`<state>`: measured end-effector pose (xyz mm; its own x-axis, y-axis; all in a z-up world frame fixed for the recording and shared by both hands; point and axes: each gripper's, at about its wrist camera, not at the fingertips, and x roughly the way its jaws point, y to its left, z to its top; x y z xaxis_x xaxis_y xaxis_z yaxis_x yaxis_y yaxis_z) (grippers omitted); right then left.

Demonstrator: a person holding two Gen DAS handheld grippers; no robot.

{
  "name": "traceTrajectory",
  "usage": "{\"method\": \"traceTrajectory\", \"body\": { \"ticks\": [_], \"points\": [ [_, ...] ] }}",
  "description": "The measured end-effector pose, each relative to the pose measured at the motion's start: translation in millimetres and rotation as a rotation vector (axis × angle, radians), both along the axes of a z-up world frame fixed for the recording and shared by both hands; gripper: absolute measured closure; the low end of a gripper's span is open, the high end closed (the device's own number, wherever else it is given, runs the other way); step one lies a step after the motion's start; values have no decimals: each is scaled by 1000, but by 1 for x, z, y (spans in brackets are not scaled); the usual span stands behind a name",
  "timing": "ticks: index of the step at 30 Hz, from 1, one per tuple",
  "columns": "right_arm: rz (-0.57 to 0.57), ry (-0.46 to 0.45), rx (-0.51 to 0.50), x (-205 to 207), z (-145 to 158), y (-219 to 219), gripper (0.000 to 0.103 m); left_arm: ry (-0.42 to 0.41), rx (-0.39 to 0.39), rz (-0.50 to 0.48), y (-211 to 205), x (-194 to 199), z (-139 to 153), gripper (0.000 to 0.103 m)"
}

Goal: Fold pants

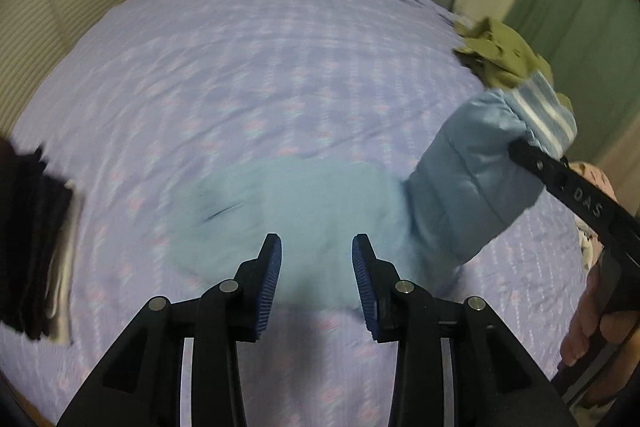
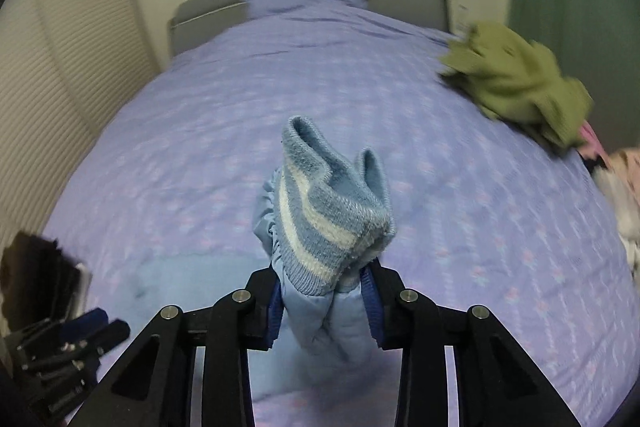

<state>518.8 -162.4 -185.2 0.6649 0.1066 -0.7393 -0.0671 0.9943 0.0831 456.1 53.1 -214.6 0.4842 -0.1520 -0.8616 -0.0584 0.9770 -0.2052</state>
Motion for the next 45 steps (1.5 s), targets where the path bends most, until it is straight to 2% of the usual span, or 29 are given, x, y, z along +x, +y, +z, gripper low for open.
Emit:
{"method": "traceTrajectory", "body": {
  "ticks": [4, 7, 12, 17, 19, 21, 22, 24, 27, 29, 30, 31, 33, 35, 37, 38, 39, 41, 43, 45],
  "points": [
    [106, -12, -53, -5, -5, 71, 69, 14, -11, 50, 41, -21, -5, 68],
    [179, 0, -106, -5, -20, 123, 69, 16, -8, 86, 75, -37, -9, 68],
    [282, 66, -201, -5, -60, 191, 69, 27, -1, 122, 111, -47, -21, 68],
    [369, 127, -268, -10, -93, 229, 69, 54, -10, 156, 139, -52, -35, 68],
    [409, 139, -273, -13, -101, 238, 64, 64, -15, 165, 146, -52, -39, 67],
    [453, 158, -258, -15, -103, 243, 49, 71, -21, 171, 152, -52, -42, 67],
    [481, 164, -219, -17, -103, 244, 46, 71, -22, 173, 154, -51, -43, 67],
    [514, 184, -151, -19, -100, 240, 40, 68, -24, 182, 158, -50, -42, 65],
    [527, 213, -86, -18, -97, 236, 40, 59, -24, 194, 159, -48, -38, 60],
    [556, 257, 27, -17, -89, 228, 40, 47, -23, 202, 160, -47, -34, 54],
    [578, 288, 119, -17, -82, 222, 40, 38, -22, 209, 160, -46, -31, 52],
    [578, 303, 168, -18, -76, 217, 40, 30, -21, 214, 161, -46, -28, 51],
    [569, 287, 222, -25, -56, 202, 40, 0, -24, 220, 158, -46, -16, 48],
    [545, 230, 241, -35, -34, 185, 40, -23, -24, 218, 153, -46, -7, 41],
    [484, 161, 248, -42, -12, 158, 36, -37, -28, 202, 146, -44, -1, 37],
    [449, 132, 248, -44, -5, 145, 27, -42, -27, 188, 140, -42, 2, 35],
    [384, 89, 245, -47, 3, 123, 22, -46, -24, 175, 132, -39, 4, 34],
    [275, 40, 219, -47, 8, 91, 20, -60, -21, 154, 117, -34, 7, 28],
    [170, 33, 206, -42, 3, 55, 17, -72, -13, 132, 101, -26, 7, 26],
    [51, 85, 225, -31, -19, 15, 17, -72, -5, 109, 82, -14, 3, 25]
  ]
}}
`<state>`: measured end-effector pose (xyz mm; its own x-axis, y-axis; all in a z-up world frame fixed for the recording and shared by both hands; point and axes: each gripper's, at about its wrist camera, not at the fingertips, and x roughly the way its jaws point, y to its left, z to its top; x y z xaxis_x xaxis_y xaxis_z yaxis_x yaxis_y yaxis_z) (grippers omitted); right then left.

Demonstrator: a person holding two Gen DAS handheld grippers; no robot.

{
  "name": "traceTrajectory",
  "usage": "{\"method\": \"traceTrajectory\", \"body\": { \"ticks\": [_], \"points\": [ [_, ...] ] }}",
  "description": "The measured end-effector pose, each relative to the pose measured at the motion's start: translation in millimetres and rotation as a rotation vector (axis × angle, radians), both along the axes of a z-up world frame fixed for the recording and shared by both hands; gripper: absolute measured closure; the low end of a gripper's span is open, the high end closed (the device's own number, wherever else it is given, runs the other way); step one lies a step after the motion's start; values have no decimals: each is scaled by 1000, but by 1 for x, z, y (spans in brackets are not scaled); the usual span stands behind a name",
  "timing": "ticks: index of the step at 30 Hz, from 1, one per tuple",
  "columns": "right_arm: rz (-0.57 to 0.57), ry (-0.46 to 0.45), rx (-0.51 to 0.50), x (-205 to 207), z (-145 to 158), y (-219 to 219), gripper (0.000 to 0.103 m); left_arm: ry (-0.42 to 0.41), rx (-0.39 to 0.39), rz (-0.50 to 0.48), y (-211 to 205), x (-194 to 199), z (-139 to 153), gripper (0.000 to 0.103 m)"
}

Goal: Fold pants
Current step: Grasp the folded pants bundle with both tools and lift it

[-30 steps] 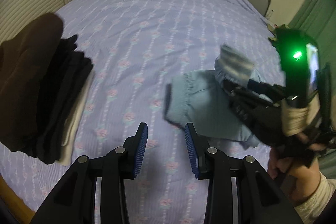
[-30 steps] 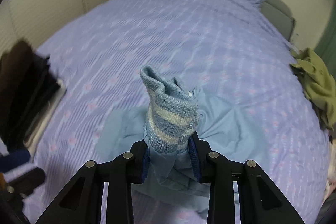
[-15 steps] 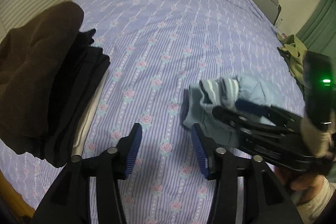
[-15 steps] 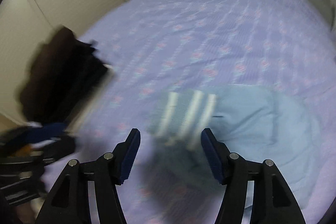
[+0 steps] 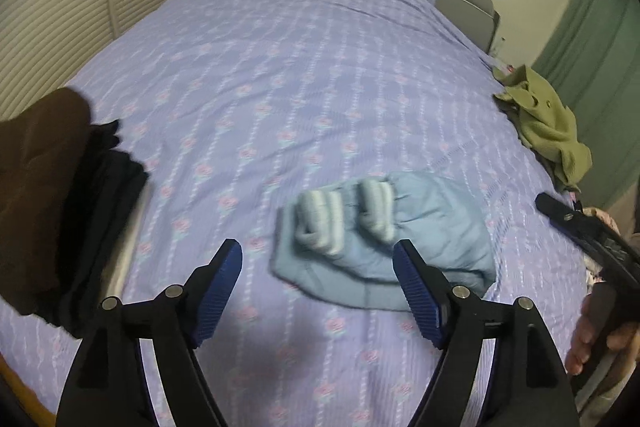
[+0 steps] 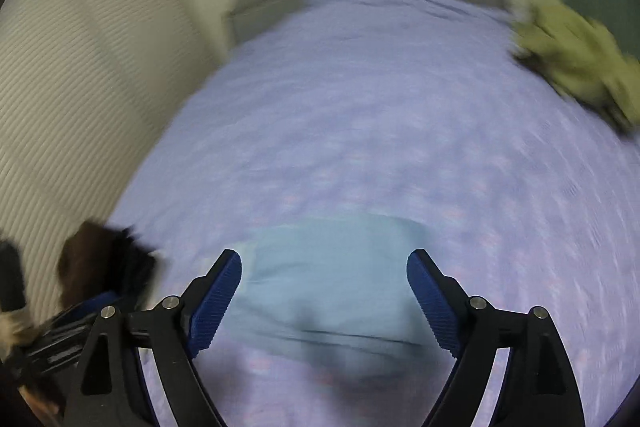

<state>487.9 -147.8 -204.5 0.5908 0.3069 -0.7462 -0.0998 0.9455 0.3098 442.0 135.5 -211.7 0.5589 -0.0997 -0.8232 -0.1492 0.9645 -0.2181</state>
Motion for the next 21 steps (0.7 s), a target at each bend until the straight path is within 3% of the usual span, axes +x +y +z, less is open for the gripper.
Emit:
{"method": "traceTrajectory", "body": {
  "ticks": [6, 10, 13, 16, 18, 21],
  "points": [
    [-198, 183, 194, 26, -82, -69, 17, 41, 33, -31, -41, 35, -23, 22],
    [-232, 273, 332, 40, -125, -75, 17, 72, -22, 12, -43, 51, -37, 22],
    [-190, 341, 383, 43, -147, -62, 17, 99, -80, 73, -32, 58, -49, 22],
    [-93, 372, 369, 40, -151, -34, 17, 141, -129, 130, -14, 58, -68, 22],
    [-28, 340, 260, 38, -145, -14, 17, 195, -147, 187, 2, 56, -86, 22],
    [-2, 339, 210, 38, -143, -2, 17, 241, -224, 257, 23, 50, -109, 18]
  ]
}}
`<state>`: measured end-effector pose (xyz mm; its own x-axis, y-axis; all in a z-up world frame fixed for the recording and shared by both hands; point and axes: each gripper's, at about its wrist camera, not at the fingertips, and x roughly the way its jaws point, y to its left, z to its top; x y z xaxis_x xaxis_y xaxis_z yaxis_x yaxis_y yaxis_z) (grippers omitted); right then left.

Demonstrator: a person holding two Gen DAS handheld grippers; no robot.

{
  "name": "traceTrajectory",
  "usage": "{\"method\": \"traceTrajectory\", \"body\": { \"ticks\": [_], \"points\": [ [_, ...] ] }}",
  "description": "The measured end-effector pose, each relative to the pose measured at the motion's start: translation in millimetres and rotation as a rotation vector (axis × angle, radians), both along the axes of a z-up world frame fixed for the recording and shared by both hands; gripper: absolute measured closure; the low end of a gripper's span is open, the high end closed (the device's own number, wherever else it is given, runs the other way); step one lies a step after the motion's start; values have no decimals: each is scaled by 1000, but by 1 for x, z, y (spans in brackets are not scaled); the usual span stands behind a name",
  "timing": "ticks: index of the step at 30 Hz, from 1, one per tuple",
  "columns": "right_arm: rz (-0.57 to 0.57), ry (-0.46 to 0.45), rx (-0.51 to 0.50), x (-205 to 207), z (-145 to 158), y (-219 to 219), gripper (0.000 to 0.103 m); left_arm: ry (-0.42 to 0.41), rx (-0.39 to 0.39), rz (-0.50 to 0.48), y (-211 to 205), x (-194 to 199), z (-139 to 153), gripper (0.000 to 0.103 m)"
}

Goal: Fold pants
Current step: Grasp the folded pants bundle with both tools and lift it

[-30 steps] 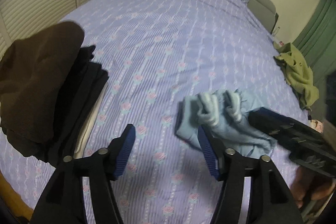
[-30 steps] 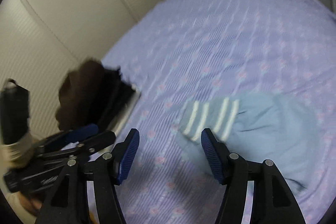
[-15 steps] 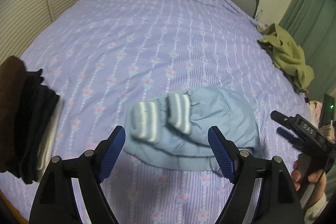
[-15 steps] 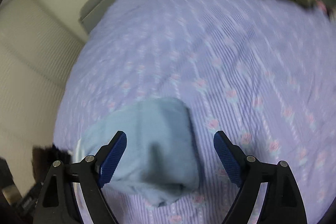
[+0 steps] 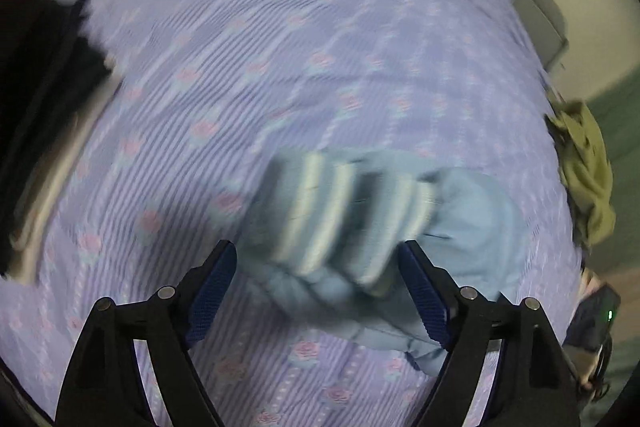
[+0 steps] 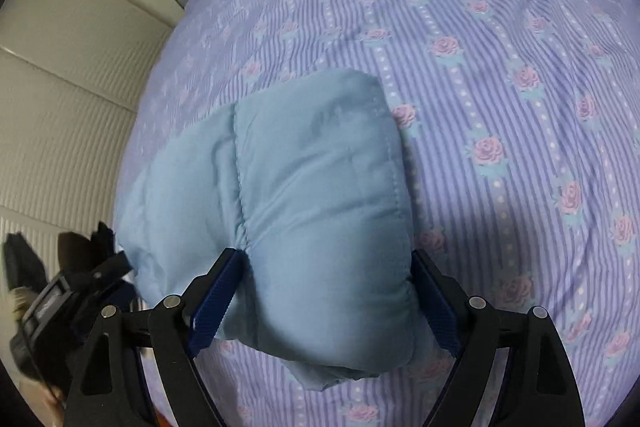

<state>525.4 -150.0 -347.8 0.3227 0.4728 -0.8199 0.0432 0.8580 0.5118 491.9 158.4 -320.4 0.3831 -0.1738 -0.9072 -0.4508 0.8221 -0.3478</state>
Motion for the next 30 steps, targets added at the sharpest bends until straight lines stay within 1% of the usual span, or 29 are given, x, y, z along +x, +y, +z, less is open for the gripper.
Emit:
{"method": "traceTrajectory", "body": {
  "ticks": [2, 4, 5, 7, 9, 10, 13, 18, 19, 20, 22, 24, 26, 28, 30],
  "points": [
    [13, 5, -13, 2, -1, 5, 17, 8, -68, 35, 11, -4, -16, 10],
    [28, 7, -33, 7, -1, 19, 17, 14, -95, 44, 16, -7, -27, 8],
    [36, 8, -44, 8, -2, 23, 17, 11, -105, 43, 17, -9, -32, 6],
    [49, 6, -63, 10, -4, 27, 16, 12, -144, 55, 22, -12, -41, 4],
    [43, 18, -49, 12, -8, 26, 14, 5, -190, 73, 26, -14, -51, 1],
    [41, 22, -45, 12, -14, 23, 13, 4, -199, 78, 27, -15, -56, 0],
    [32, 48, -24, 15, -27, 19, 10, -1, -234, 85, 27, -14, -69, 0],
    [20, 79, 38, 19, -46, 19, 9, -21, -278, 88, 25, -6, -77, 1],
    [17, 79, 40, 19, -49, 19, 9, -26, -297, 93, 26, -5, -77, 3],
    [16, 76, 38, 21, -50, 20, 10, -32, -318, 97, 26, -4, -78, 8],
    [17, 72, 27, 23, -50, 23, 10, -45, -377, 110, 27, -3, -78, 14],
    [18, 69, 15, 25, -49, 25, 10, -47, -448, 141, 27, -4, -79, 14],
    [20, 70, 4, 26, -50, 27, 10, -48, -498, 161, 27, -3, -82, 14],
    [27, 64, -13, 27, -49, 31, 10, -40, -534, 176, 28, -5, -83, 14],
    [32, 58, -27, 30, -48, 34, 10, -40, -545, 180, 29, -6, -81, 14]
  ]
}}
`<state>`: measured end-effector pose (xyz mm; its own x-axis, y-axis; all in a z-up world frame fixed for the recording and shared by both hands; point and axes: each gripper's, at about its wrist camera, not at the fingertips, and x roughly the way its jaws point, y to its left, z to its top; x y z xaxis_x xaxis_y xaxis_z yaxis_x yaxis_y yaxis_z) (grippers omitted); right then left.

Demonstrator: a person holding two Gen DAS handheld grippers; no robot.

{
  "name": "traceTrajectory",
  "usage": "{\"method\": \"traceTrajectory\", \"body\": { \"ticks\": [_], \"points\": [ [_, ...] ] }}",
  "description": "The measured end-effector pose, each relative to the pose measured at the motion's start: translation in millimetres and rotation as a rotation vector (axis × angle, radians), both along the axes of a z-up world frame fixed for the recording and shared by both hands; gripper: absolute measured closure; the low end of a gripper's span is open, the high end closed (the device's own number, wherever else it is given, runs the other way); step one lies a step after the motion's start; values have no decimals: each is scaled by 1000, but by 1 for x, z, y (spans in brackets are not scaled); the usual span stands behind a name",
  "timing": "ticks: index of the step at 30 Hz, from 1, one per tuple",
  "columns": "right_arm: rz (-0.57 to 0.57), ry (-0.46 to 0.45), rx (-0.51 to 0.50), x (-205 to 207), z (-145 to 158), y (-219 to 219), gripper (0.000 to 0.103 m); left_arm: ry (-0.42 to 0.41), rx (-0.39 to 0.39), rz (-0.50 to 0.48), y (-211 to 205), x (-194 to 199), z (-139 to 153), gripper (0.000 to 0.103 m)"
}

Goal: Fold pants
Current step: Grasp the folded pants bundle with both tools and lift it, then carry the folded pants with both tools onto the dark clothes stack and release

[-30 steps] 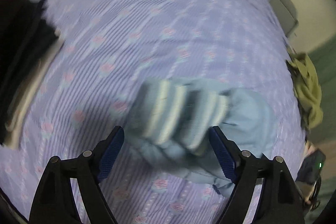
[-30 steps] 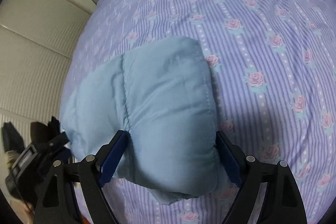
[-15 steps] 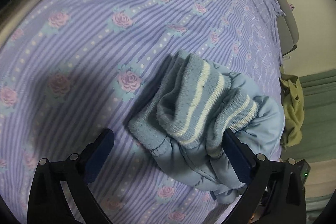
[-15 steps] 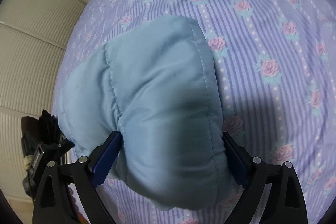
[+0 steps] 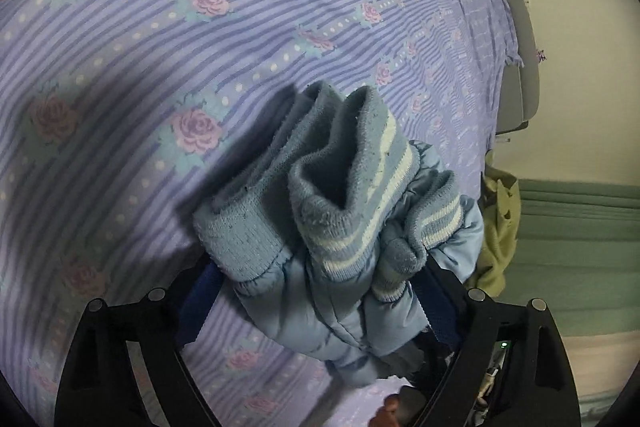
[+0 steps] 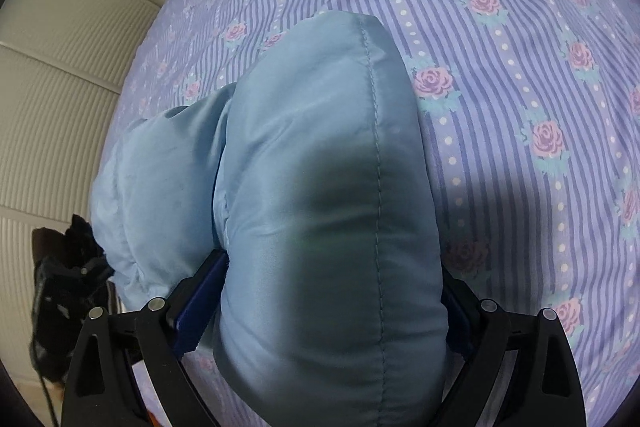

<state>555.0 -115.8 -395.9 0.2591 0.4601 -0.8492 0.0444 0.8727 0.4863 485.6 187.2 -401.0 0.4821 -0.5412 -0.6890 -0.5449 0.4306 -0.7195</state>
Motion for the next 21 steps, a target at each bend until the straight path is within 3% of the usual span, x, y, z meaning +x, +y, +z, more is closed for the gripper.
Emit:
{"method": "traceTrajectory", "body": {
  "ticks": [10, 16, 21],
  "points": [
    [-52, 22, 87, -4, 1, -17, 10, -63, 62, -83, -13, 5, 22, 3],
    [-81, 11, 61, -13, 21, -23, 10, -64, 1, -23, -10, 2, 14, 0],
    [-103, 1, 43, -6, 22, -19, 9, -17, -56, 8, -10, 11, -13, 0]
  ]
}}
